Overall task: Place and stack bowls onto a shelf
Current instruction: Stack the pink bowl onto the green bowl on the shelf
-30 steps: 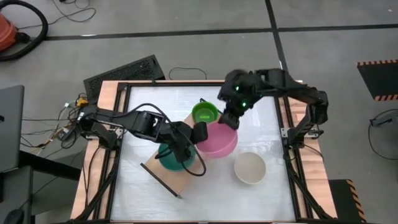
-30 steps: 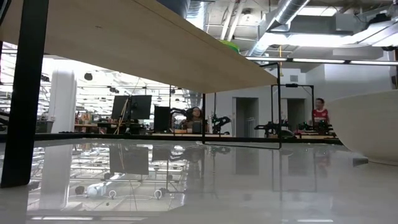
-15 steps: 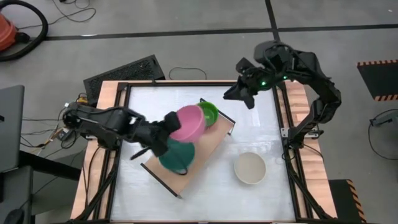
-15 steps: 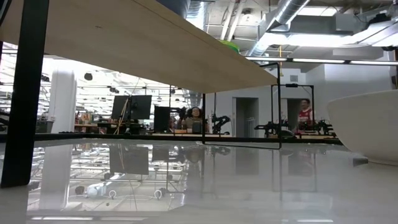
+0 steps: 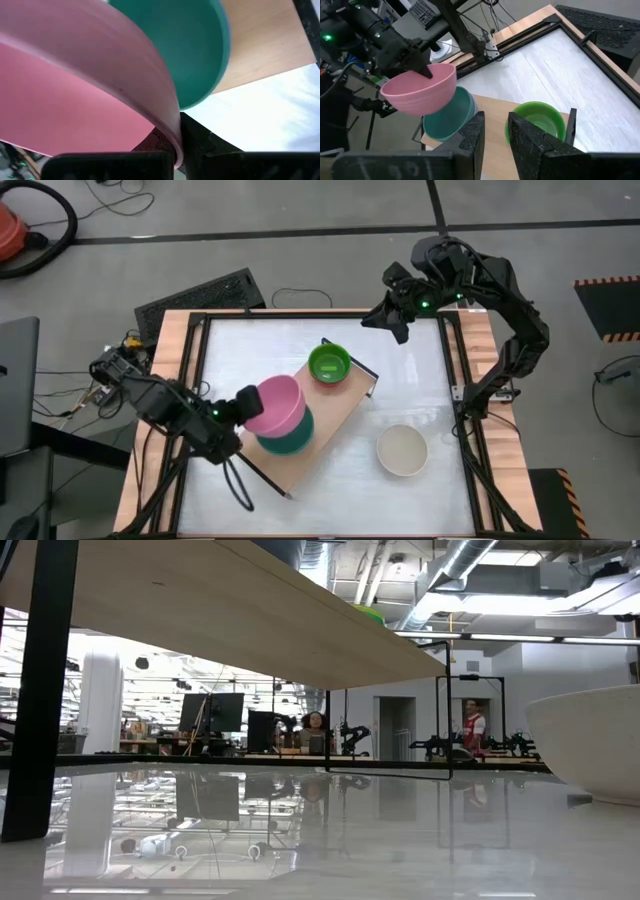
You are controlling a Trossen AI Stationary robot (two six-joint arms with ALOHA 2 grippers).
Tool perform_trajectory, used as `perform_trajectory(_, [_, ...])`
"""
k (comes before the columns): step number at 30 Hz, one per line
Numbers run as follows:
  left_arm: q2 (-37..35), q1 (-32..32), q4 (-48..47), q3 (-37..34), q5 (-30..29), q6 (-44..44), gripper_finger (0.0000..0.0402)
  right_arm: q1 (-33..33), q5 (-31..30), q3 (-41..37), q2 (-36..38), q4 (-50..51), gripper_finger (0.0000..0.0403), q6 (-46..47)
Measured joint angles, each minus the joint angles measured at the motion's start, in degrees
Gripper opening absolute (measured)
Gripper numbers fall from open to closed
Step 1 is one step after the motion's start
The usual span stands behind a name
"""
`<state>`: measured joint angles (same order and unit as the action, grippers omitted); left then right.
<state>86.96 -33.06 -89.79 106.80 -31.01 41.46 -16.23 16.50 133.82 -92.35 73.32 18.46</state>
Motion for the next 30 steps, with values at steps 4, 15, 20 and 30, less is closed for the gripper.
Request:
perform_trajectory(4, [0.31, 0.37, -0.23, -0.02, 1.25, -0.53, 0.0000, -0.04, -0.01, 0.00, 0.02, -0.02, 0.0113, -0.11])
perform_trajectory(15, [1.31, 1.64, 0.21, -0.07, 5.13, 1.35, 0.0000, -0.04, -0.02, 0.00, 0.04, 0.65, 0.0113, -0.55])
perform_trajectory(20, [3.31, 1.85, 0.10, -0.09, 3.75, 2.24, 0.0000, -0.04, -0.03, 0.00, 0.04, 1.60, 0.0113, -0.55])
perform_trajectory(30, [5.97, 1.56, -0.23, -0.11, 2.70, 4.36, 0.0000, 0.09, 0.01, 0.00, 0.05, 2.21, 0.0113, -0.52])
